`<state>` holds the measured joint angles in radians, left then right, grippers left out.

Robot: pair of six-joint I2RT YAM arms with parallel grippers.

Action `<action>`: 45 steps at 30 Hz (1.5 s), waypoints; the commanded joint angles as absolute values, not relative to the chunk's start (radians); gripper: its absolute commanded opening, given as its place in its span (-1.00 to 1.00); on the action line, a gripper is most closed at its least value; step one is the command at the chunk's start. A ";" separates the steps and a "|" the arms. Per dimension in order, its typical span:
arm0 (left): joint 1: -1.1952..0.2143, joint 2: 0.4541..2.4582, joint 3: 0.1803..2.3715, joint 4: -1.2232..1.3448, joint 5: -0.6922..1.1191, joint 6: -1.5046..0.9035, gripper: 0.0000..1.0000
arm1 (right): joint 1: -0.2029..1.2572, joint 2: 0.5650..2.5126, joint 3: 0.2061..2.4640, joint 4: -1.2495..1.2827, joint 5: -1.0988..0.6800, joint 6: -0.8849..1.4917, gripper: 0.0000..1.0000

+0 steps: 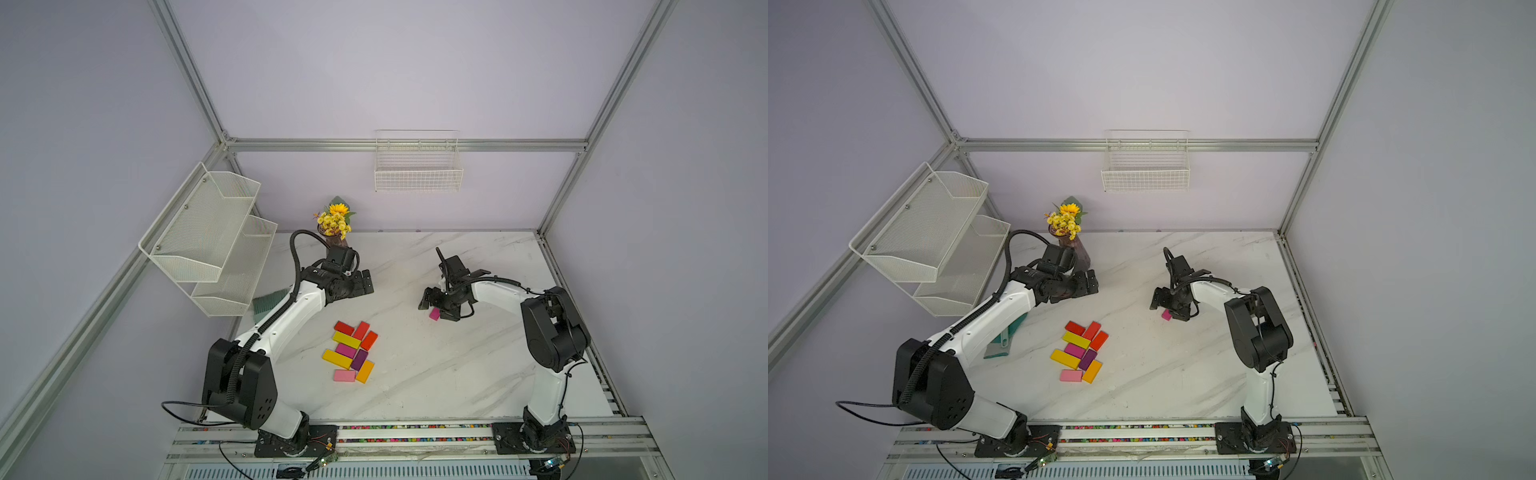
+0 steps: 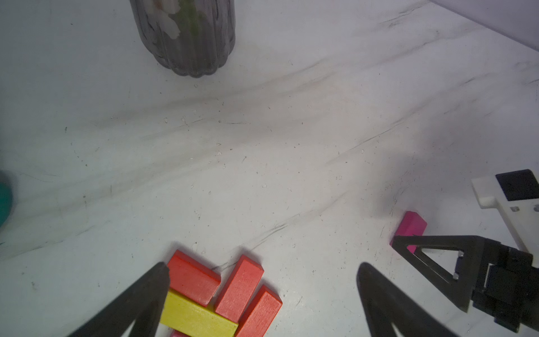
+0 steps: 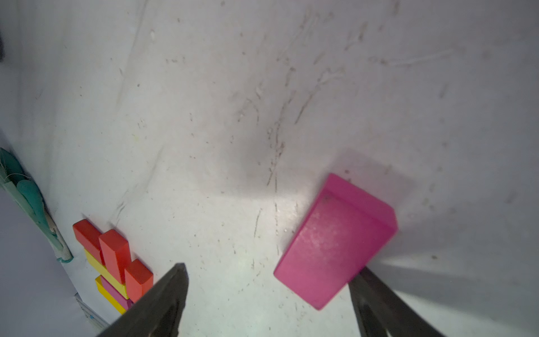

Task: Assemble the letter c with building blocks
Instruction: Pick up the building block from the center of the board.

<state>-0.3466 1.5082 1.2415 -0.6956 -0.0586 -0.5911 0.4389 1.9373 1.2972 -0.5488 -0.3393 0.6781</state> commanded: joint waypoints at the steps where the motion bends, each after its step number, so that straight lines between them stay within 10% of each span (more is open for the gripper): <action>1: -0.330 1.469 1.225 -0.674 -0.038 -0.624 1.00 | 0.466 1.974 1.342 -0.531 -0.370 0.716 0.75; 45: -0.275 1.513 1.190 -0.614 0.102 -0.643 1.00 | 0.545 2.167 1.677 -0.870 0.058 0.297 0.74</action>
